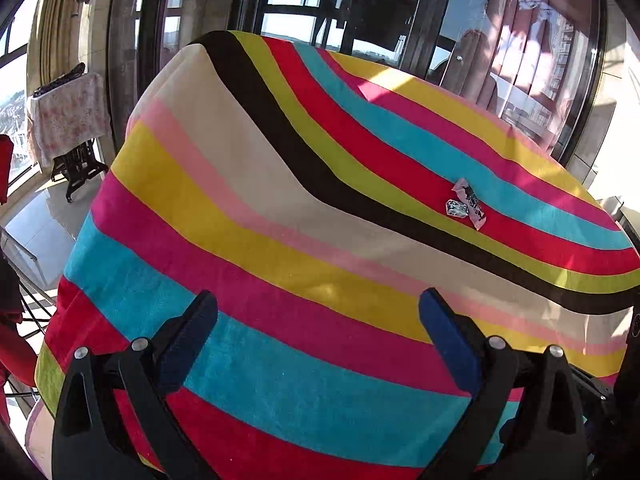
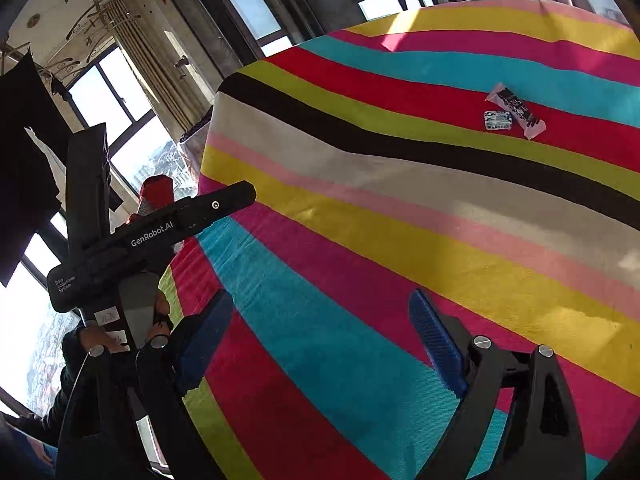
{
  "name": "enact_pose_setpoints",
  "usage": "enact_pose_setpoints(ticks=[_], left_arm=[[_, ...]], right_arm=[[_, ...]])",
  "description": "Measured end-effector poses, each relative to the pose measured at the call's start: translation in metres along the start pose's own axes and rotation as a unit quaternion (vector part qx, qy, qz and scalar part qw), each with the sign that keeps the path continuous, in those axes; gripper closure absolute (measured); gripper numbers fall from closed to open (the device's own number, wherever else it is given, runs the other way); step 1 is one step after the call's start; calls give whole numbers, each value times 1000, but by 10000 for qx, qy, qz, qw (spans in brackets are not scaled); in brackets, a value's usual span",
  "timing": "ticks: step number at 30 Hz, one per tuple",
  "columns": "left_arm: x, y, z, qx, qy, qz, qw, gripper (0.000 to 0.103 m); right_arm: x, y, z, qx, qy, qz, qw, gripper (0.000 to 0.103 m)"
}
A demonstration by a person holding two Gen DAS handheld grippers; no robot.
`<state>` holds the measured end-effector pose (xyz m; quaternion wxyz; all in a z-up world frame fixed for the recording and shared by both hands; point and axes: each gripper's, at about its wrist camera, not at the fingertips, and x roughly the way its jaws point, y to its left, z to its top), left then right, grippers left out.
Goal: Organize snacks
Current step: 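Move both open tools back over the last two packets, then grasp the black chocolate bar packet with the right tool and lift it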
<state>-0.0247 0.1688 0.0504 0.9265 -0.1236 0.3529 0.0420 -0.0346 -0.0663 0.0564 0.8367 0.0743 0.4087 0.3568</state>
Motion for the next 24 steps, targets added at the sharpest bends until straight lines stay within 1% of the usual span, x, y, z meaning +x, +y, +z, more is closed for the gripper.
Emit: enact_pose_setpoints(ticks=[4,5,7,8,12,14,16,18,19,21,24], left_arm=[[64,-55,11,90,381,-423,9983,2],[75,-65,14,97,389,-468,9981,2],[90,-83,19,141,346,-523,9979,2],[96,-90,22,166,331,-536,9979,2],[110,-104,29,225,347,-562,9976,2],[118,-106,32,230,426,-520,9975,2],[124,-104,33,173,541,-569,9968,2],[130,-100,34,85,658,-658,9956,2],[134,-97,33,13,800,-788,9937,2],[134,-93,34,-90,734,-966,9926,2],[132,-89,33,-201,681,-1080,9916,2]], right_arm=[[-18,-61,7,695,-192,-615,9955,16],[-20,-72,10,870,-230,-683,9936,16],[-27,-96,13,1205,-331,-653,9900,16],[-29,-104,15,1268,-373,-711,9887,16],[-33,-127,34,1119,-466,-1124,9862,16],[-29,-138,45,1026,-404,-1326,9850,16],[-20,-149,60,910,-342,-1511,9837,16],[-14,-163,72,802,-307,-1681,9820,16],[-10,-169,79,757,-291,-1787,9806,16],[-1,-179,91,703,-272,-1925,9784,16],[11,-187,109,639,-363,-2050,9760,16]])
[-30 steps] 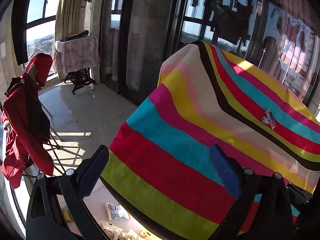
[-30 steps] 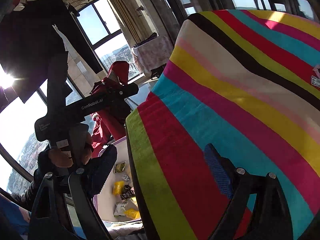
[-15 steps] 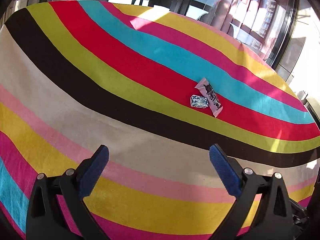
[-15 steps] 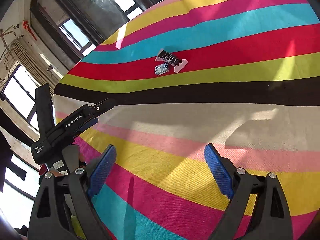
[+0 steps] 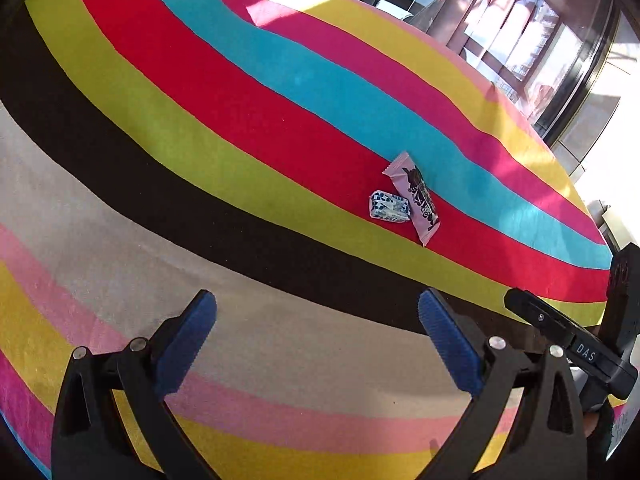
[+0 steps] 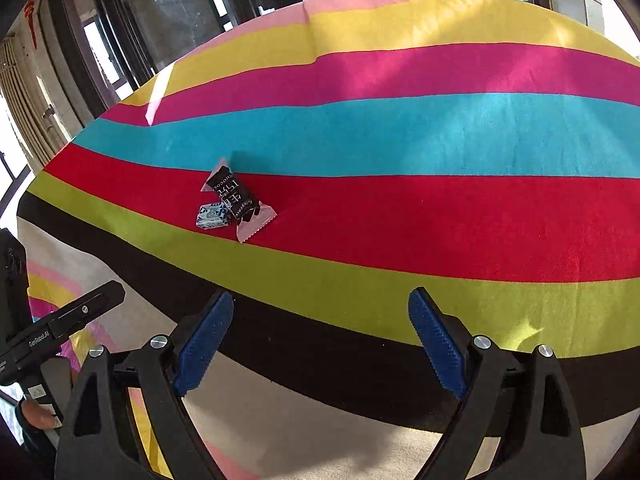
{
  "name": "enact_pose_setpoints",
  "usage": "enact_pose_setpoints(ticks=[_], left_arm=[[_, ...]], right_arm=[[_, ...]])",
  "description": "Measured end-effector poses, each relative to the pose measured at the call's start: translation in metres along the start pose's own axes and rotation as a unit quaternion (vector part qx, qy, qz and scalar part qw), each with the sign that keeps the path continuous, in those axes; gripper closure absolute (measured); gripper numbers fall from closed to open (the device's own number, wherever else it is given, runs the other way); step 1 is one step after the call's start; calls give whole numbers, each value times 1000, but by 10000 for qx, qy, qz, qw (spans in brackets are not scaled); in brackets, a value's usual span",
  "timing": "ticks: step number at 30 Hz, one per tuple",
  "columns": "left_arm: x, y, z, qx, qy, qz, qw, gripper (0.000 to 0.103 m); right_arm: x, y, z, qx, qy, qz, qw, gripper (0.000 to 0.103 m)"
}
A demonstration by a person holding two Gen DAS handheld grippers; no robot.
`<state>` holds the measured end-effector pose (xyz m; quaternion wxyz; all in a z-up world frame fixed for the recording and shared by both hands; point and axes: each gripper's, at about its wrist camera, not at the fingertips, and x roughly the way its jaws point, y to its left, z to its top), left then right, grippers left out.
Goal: Organize snacks
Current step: 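Grasp the black chocolate bar packet with the right tool and lift it, then grasp the blue-and-white packet with the left tool while the right tool holds the chocolate bar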
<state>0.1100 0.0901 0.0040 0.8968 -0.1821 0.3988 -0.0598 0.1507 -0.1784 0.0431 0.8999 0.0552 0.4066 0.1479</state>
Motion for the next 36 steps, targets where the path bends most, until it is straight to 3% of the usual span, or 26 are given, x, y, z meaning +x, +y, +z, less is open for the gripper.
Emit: enact_pose_setpoints(ticks=[7,11,15,25,26,27,32,36], left_arm=[[1,-1,-1,1,-12,30,10000,2],[1,-2,-1,-2,-13,32,10000,2],[1,-2,-1,-1,-13,32,10000,2],[3,-3,0,-33,-19,23,10000,2],[3,-3,0,-40,-23,15,10000,2],[2,-3,-1,-43,-26,13,10000,2],[1,-2,-1,-21,-40,-8,10000,2],[2,-3,-1,12,-22,24,10000,2]], right_arm=[[28,26,28,-559,-162,88,9983,16],[44,50,37,-1068,-102,108,9942,23],[73,64,45,-1406,338,-452,9885,37],[100,91,61,-1936,409,-834,9767,44],[98,91,60,-1941,426,-783,9769,60],[94,91,58,-1941,465,-736,9771,84],[35,76,39,-1531,270,-409,9870,84],[-15,51,6,-1248,271,-281,9914,84]])
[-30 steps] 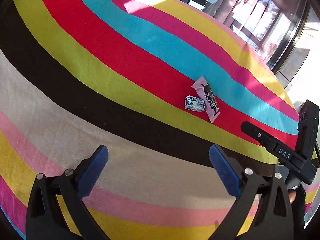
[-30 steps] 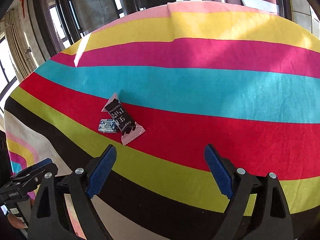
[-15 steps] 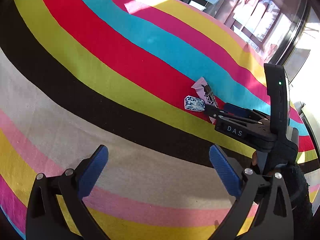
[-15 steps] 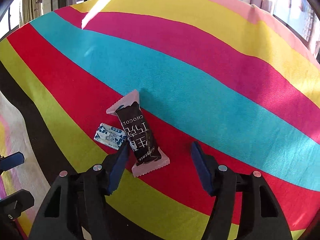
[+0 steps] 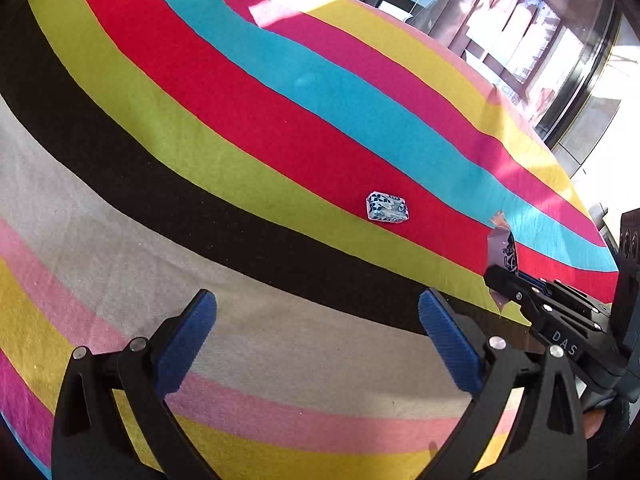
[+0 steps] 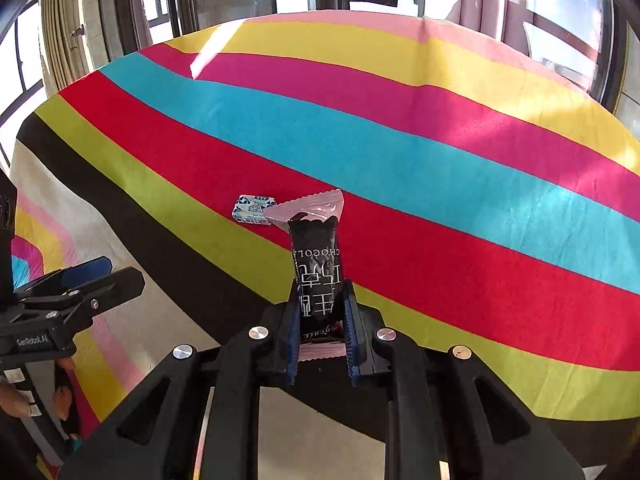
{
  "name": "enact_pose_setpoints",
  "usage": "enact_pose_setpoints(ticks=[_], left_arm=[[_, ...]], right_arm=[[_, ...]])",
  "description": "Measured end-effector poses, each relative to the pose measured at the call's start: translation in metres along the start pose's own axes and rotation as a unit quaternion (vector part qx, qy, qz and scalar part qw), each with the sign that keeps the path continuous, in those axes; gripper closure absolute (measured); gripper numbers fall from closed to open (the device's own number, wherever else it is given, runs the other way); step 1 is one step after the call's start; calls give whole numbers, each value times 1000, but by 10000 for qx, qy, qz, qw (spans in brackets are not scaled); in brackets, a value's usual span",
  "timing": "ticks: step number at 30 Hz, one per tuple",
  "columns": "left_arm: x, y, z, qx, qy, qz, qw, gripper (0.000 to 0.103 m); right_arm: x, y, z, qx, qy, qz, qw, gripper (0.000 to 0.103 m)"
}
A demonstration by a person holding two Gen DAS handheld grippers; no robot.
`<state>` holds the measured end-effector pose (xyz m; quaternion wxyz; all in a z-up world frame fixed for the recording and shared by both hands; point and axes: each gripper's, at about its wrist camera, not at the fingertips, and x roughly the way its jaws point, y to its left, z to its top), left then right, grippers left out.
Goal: Organize snacks
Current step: 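Grasp the blue-and-white packet with the left tool while the right tool holds the chocolate bar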
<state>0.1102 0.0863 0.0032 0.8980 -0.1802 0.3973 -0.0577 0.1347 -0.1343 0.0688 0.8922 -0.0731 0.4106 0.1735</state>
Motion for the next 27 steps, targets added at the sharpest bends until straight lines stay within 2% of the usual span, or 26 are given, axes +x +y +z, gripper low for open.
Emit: enact_pose_setpoints(ticks=[4,7,12,14,17,20,27], left_arm=[[1,-4,1,86,43,78,9999,2],[1,-2,0,84,45,55,9999,2],[0,1,0,35,33,11,10000,2],[-1,-3,-1,131,70,131,9998,2],[9,-21,-1,560,340,548,9963,2],[21,-41,2,635,408,224,9969,2],[77,-82,39,565,421,696,9951,2]], right_arm=[[-24,-21,-38,339,46,-97,9994,84],[-26,-28,-58,532,69,-120,9985,84],[-21,-29,-73,611,135,-198,9978,83],[-23,-31,-81,594,142,-236,9979,83],[-23,-29,-82,531,180,-277,9980,83],[-13,-25,-73,576,187,-222,9979,83],[-5,-17,-64,567,197,-234,9979,83]])
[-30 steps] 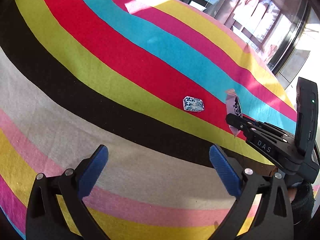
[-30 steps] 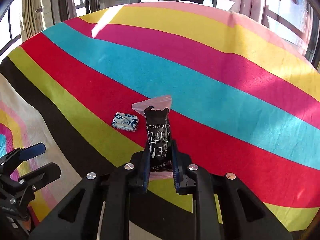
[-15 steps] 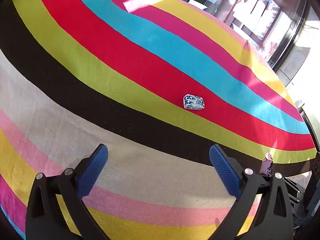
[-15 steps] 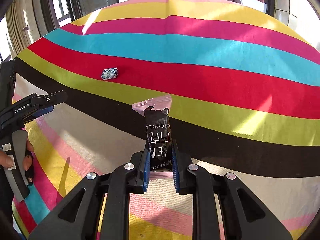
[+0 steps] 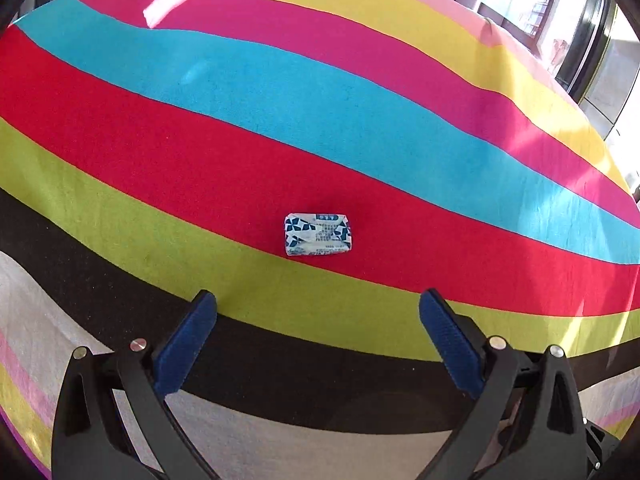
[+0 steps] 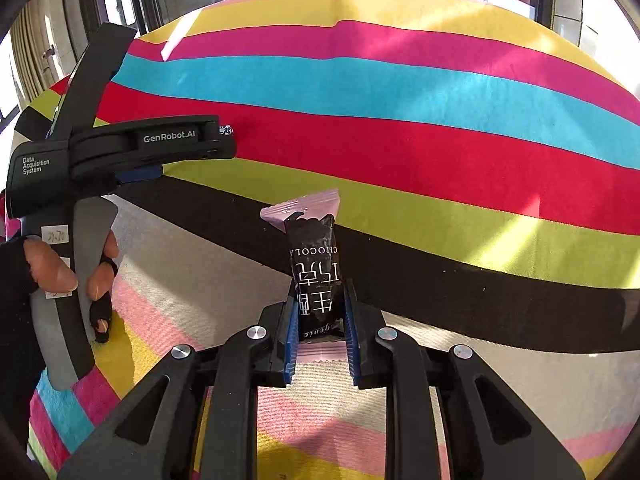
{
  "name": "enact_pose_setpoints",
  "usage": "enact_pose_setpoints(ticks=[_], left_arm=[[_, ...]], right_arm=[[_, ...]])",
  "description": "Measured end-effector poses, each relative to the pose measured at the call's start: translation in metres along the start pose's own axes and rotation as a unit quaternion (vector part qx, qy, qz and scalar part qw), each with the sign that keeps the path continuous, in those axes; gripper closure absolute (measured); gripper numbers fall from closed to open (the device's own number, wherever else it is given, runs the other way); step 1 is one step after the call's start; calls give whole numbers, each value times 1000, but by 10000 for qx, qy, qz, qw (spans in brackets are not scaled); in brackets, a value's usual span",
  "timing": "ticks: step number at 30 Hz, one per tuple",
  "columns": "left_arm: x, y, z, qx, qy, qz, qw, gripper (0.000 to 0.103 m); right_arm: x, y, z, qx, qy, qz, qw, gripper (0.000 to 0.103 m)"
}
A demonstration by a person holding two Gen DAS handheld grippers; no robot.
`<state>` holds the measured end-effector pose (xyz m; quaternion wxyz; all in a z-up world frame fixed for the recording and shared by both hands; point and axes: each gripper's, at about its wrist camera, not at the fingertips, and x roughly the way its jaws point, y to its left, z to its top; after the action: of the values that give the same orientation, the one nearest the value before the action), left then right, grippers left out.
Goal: Organize snacks
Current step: 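Grasp the blue-and-white packet with the left tool while the right tool holds the chocolate bar, then carry both packets over the white box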
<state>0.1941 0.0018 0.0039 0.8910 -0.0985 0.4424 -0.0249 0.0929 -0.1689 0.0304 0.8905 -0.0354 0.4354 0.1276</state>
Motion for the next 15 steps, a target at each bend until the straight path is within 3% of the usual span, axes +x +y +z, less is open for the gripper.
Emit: enact_pose_setpoints(ticks=[4,6,7,8,15], left_arm=[[19,-12,21,32,-1,357,9994,19],[22,-14,25,90,-17,539,9985,36],[21,-14,25,129,-18,559,9984,56],[18,-12,23,149,8,429,9990,68],[-30,10,-34,402,-70,-143,9991,68]], right_arm=[[-2,-4,-3,44,-1,46,10000,83],[-3,-6,-4,61,-3,67,10000,83],[-3,-7,-4,80,-4,90,9999,83],[-3,-9,-4,103,-7,117,9999,83],[-5,-15,-4,234,-19,274,9993,83]])
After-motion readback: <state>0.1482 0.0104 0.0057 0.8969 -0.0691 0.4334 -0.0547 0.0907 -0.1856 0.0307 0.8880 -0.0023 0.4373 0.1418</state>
